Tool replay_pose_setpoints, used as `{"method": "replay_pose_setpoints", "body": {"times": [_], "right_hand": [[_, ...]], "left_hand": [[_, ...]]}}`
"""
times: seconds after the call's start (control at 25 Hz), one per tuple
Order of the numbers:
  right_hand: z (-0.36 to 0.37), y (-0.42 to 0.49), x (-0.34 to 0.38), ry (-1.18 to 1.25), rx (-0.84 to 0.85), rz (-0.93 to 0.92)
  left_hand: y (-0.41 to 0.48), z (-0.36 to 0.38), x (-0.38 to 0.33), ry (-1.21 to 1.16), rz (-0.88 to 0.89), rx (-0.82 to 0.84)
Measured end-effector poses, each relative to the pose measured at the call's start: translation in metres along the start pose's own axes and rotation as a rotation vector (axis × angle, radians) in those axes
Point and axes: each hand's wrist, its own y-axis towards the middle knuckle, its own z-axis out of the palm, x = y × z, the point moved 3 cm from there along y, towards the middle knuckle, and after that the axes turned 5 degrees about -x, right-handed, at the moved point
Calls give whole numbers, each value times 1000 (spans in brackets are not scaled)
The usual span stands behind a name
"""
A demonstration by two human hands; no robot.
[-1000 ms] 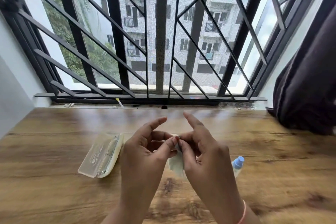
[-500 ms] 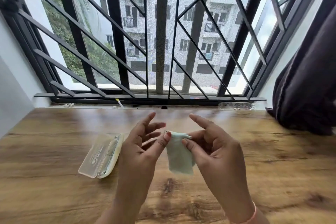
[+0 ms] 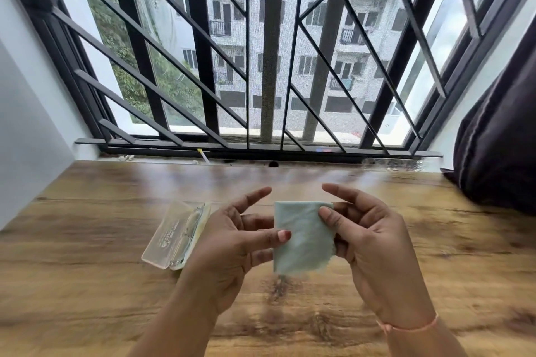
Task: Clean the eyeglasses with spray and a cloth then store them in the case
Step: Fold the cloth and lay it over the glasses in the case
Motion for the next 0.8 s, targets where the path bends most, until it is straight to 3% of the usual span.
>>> {"method": "replay_pose_setpoints", "body": {"times": [0.28,0.8], "right_hand": [[-1,0,1,38,44,64],[-5,-1,8,8,77,-8]], "left_hand": [[-2,4,-6,0,61,-28],[-1,4,-8,113,141,-36]]}}
